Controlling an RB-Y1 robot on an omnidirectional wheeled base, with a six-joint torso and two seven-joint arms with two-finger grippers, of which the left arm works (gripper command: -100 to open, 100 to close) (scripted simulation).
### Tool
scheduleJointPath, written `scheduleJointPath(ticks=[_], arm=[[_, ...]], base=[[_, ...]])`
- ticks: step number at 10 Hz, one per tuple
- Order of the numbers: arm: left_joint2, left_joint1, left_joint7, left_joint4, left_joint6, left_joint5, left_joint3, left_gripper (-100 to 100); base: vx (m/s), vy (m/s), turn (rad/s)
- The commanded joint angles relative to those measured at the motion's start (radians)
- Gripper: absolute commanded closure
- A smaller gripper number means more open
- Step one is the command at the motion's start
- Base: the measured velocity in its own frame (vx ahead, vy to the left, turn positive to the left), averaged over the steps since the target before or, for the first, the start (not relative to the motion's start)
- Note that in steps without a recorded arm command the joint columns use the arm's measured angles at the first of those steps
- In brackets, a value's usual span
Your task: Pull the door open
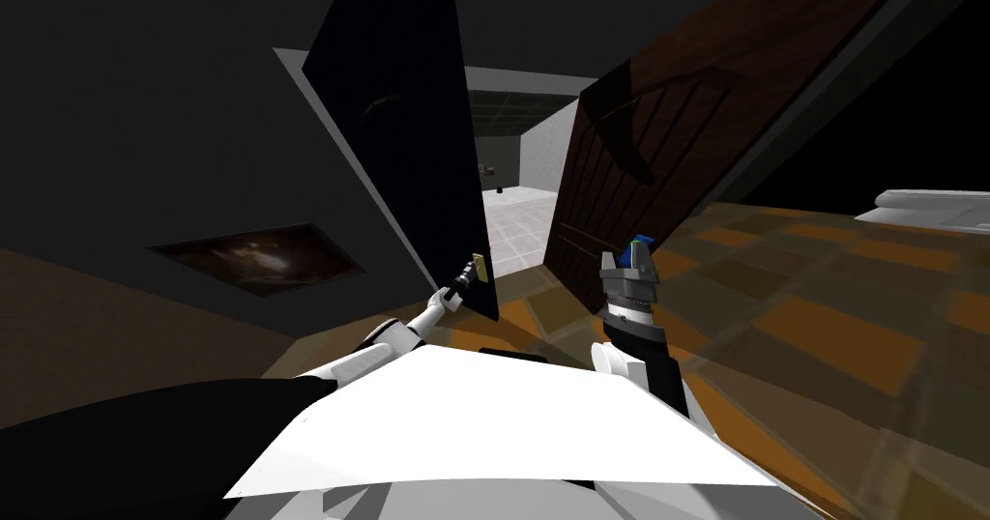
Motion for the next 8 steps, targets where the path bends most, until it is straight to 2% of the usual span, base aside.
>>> scheduleJointPath(ticks=[1,4,8], arm=[[0.009,0.004,0.012,-0.008,-0.007,-0.003,-0.012,100],[0.039,0.012,0.050,-0.026,-0.030,-0.010,-0.049,100],[0.065,0.019,0.083,-0.042,-0.051,-0.017,-0.082,100]], base=[[-0.174,0.183,-0.114],[-0.203,0.162,-0.134],[-0.163,0.141,-0.081]])
